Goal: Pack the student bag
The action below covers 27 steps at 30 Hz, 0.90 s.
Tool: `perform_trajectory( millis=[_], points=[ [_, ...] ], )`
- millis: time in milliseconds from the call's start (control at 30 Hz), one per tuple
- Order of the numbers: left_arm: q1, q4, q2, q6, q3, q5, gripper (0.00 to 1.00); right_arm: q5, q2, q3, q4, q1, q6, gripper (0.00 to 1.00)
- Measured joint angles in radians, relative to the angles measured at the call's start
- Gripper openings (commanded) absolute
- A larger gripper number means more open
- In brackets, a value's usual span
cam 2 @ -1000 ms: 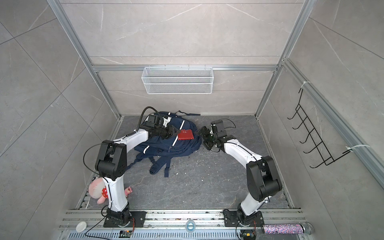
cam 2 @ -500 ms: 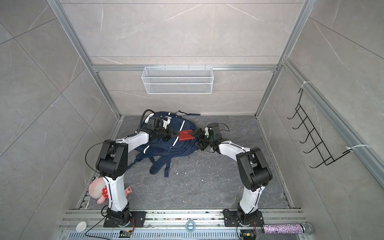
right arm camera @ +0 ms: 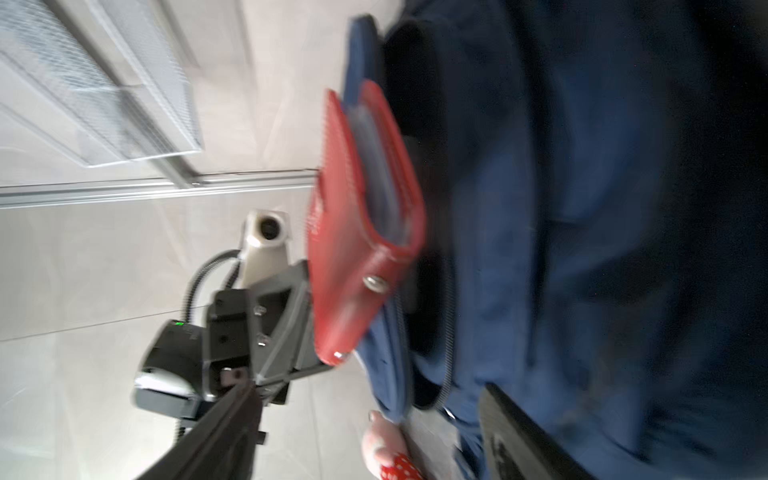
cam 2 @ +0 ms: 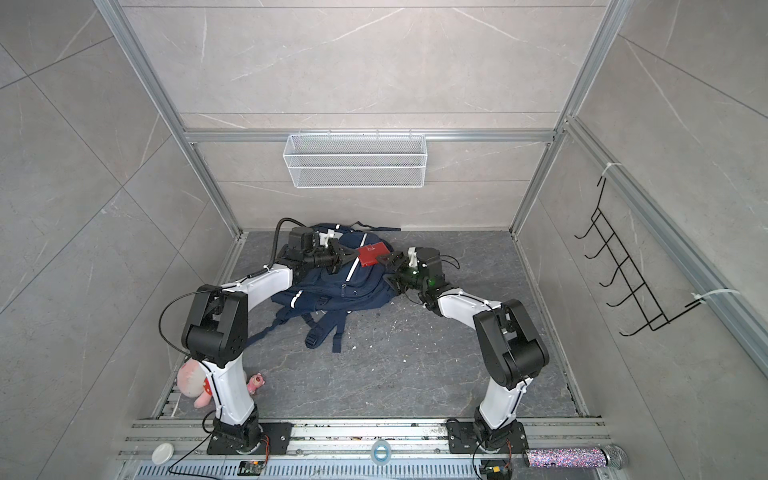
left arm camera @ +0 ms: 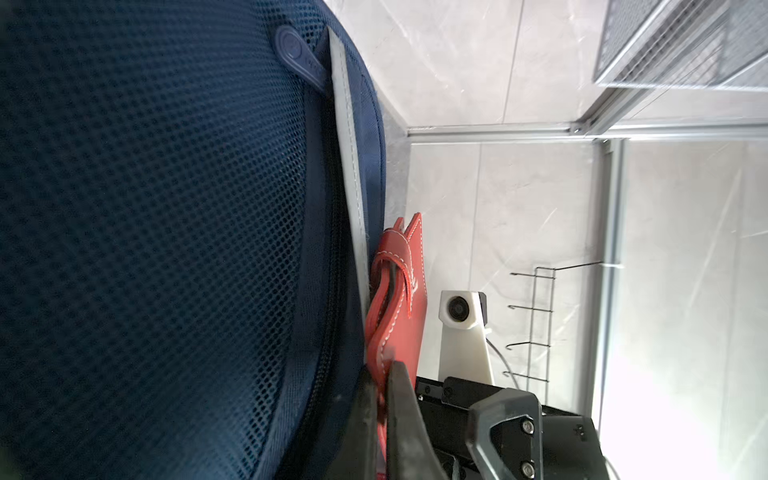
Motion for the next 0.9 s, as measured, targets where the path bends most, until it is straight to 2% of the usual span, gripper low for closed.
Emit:
perform_trajectory(
  millis=[67,167,333,467,600,733,900],
  points=[
    [0.0,0.015,-0.005,-0.025,-0.013,-0.003,0.0,0.011,0.038,0.027,0.053,0.003,0.026,0.76],
    [0.0,0.035,-0.005,-0.048,-0.026,-0.003,0.0,0.021,0.093,0.074,0.099,0.011,0.051,0.64],
    [0.0,0.06,-0.014,-0.069,-0.045,-0.006,0.0,0.032,0.142,0.118,0.135,0.021,0.084,0.4],
    [0.0,0.076,-0.022,-0.077,-0.058,-0.015,0.0,0.036,0.147,0.118,0.133,0.022,0.084,0.32],
    [0.0,0.078,-0.023,-0.08,-0.059,-0.016,0.0,0.04,0.145,0.118,0.097,0.022,0.05,0.18],
    [0.0,0.077,-0.023,-0.08,-0.061,-0.016,0.02,0.045,0.13,0.133,0.024,0.022,-0.002,0.09],
    [0.0,0.06,-0.032,-0.045,-0.065,-0.012,0.49,0.048,0.095,0.174,-0.108,0.023,-0.087,0.03]
  ],
)
